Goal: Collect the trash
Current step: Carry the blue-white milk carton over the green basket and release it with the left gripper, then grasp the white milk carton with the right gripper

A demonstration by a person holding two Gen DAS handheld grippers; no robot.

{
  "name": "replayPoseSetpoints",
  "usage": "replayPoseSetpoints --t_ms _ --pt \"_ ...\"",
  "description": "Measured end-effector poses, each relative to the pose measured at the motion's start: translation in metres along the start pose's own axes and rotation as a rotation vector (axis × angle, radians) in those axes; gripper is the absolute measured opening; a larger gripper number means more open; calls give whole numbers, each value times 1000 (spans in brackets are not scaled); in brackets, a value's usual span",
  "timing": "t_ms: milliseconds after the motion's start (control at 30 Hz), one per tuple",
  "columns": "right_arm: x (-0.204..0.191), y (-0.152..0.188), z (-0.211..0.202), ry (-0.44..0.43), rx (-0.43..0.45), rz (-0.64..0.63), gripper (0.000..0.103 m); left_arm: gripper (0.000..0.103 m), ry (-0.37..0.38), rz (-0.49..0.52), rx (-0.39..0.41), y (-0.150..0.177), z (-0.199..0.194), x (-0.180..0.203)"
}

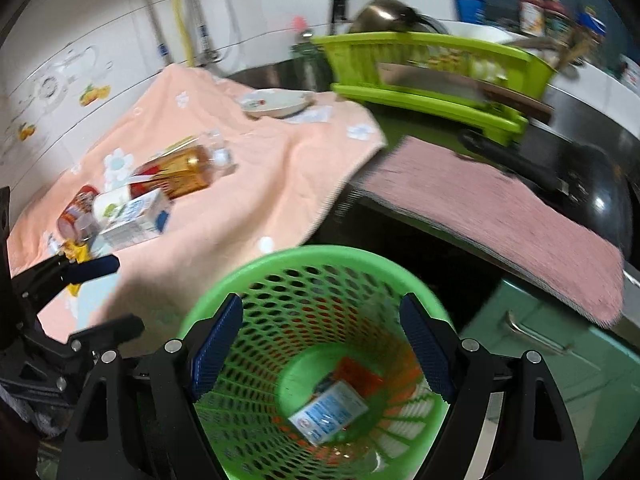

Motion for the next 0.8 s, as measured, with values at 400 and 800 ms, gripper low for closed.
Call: replayPoseSetpoints --t_ms 400,800 --pt "-99 -46 38 -153 -17 -239 78 83 -208 -213 74 27 -72 -98" --pt "-190 -85 80 -311 -27 -515 84 83 -339 -375 124 62 -120 -159"
Point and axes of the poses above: each gripper's, at about its wrist camera, not at the fingertips, and z roughly the way its jaws point, x to its right, y to its underside, the point moved 1 cm from there along z, roughly the way its jaws point, and after that the axes turned 7 degrees about y, right-handed, at the moved point
